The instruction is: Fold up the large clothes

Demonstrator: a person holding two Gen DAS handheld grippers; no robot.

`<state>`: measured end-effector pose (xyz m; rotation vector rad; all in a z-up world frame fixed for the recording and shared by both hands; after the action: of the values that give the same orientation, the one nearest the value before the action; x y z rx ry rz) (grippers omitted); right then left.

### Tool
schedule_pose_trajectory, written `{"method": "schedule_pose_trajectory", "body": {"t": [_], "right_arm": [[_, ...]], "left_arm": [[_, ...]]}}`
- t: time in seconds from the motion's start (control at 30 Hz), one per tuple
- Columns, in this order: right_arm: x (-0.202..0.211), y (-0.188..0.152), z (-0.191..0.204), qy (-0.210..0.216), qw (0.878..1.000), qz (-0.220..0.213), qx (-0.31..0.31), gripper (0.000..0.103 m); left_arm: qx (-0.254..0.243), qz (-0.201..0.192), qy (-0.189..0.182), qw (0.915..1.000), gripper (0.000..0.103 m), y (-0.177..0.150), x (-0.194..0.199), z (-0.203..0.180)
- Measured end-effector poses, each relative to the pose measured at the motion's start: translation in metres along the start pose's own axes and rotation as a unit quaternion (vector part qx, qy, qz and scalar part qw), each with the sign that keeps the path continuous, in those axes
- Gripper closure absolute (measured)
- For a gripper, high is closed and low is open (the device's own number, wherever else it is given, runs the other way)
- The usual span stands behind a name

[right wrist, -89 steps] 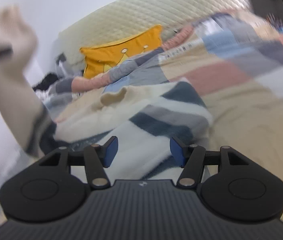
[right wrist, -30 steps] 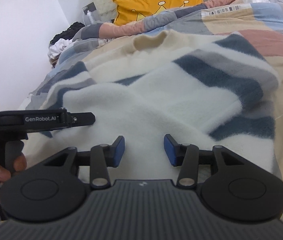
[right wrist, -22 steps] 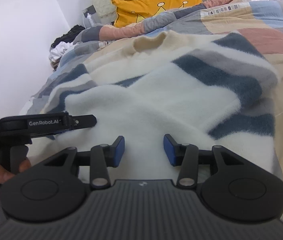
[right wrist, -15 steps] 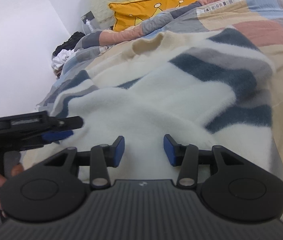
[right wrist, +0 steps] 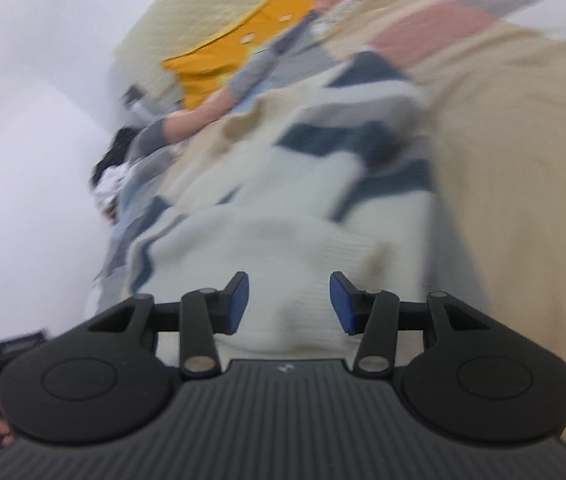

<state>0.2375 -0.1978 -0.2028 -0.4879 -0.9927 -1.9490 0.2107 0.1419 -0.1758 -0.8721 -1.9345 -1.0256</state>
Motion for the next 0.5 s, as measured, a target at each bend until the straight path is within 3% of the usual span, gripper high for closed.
{"method": "schedule_pose_trajectory", "body": {"t": [0.23, 0.33, 0.4, 0.47, 0.5], "right_arm": [[0.019, -0.015, -0.033, -0.072, 0.996, -0.007, -0.057, 0.054], [0.030, -0.017, -0.052, -0.102, 0.990, -0.021, -0.099, 0.054], [0.034, -0.018, -0.060, -0.104, 0.987, -0.023, -0.119, 0.047], [0.029, -0.022, -0.068, -0.099, 0.985, -0.010, -0.141, 0.025], [0.026, -0.025, -0.071, -0.096, 0.984, -0.001, -0.153, 0.025]], "left_arm": [[0.040, 0.023, 0.028, 0.9986, 0.044, -0.018, 0.028, 0.033], [0.069, 0.023, 0.021, 0.9971, 0.044, -0.025, 0.034, 0.050], [0.085, 0.029, 0.029, 0.9956, 0.044, -0.029, 0.033, 0.061], [0.092, 0.032, 0.044, 0.9943, 0.044, -0.031, 0.032, 0.071], [0.095, 0.034, 0.047, 0.9938, 0.044, -0.033, 0.031, 0.074]]}}
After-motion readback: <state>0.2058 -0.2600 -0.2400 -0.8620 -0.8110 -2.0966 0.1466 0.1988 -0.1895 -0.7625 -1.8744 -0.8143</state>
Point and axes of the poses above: each gripper's, at about its wrist camera, not at the fingertips, and x roughly against the way its jaws point, z to its left, y to its top, the point moved 10 cm from there along -x, roughly the way its jaws point, and after that the axes turned 9 degrees about z, right-handed, at the moved point
